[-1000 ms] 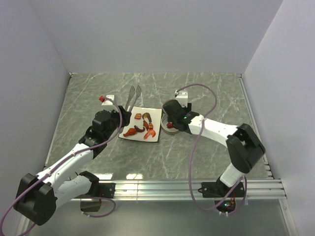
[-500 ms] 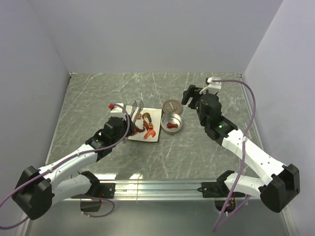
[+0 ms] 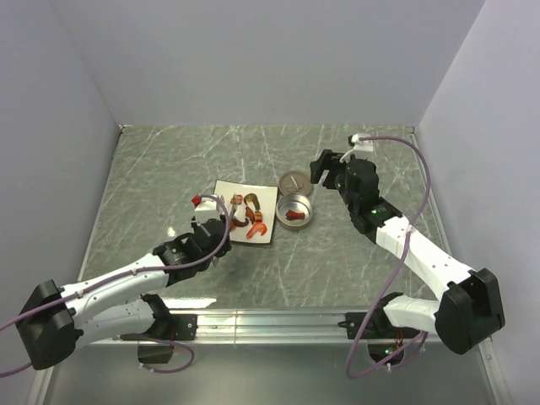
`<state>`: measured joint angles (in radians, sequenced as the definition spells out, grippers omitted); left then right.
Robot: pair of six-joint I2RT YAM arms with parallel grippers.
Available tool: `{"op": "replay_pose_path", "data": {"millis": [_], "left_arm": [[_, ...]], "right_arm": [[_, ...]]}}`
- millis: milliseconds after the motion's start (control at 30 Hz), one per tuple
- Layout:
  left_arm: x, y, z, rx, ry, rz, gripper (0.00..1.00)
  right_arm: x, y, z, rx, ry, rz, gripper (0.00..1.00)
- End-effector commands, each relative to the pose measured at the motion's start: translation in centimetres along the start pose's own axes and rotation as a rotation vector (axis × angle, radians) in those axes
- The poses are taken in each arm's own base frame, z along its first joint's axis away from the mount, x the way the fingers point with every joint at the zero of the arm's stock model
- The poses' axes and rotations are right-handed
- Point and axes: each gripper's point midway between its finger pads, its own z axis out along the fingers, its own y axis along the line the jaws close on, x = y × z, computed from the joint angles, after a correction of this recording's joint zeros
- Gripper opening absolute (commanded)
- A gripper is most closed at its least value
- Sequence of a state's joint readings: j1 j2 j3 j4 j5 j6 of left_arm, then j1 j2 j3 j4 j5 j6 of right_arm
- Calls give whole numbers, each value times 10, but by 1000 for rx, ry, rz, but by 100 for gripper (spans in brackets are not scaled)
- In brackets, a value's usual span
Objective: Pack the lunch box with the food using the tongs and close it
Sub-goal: Move the lunch box, then pick up the food using the clamp
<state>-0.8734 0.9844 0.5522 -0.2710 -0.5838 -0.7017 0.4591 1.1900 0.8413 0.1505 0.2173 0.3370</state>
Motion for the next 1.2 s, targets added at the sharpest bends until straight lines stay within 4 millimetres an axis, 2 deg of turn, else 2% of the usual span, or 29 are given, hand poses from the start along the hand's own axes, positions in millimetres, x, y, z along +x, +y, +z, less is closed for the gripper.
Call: {"op": "replay_pose_path", "data": {"millis": [0, 100, 233, 533, 667, 1167], "left_arm": [[-31, -7, 0, -42, -90, -36, 47], [-28, -8, 9, -79, -74, 4, 48], [-26, -18, 14, -46, -58, 29, 48], [-27, -36, 8, 83, -60, 25, 51], [-23, -28, 12, 27, -47, 37, 51], [-15, -23, 26, -54, -20, 80, 53]], "right_arm": [[-12, 10, 1, -56, -47, 18, 82], [-11, 6, 0, -44, -52, 19, 82], [-12, 3, -1, -39, -55, 22, 82], [-8, 1, 2, -36, -41, 23, 82], [-6, -2, 1, -28, -43, 25, 82], [-1, -8, 2, -22, -38, 31, 82]]}}
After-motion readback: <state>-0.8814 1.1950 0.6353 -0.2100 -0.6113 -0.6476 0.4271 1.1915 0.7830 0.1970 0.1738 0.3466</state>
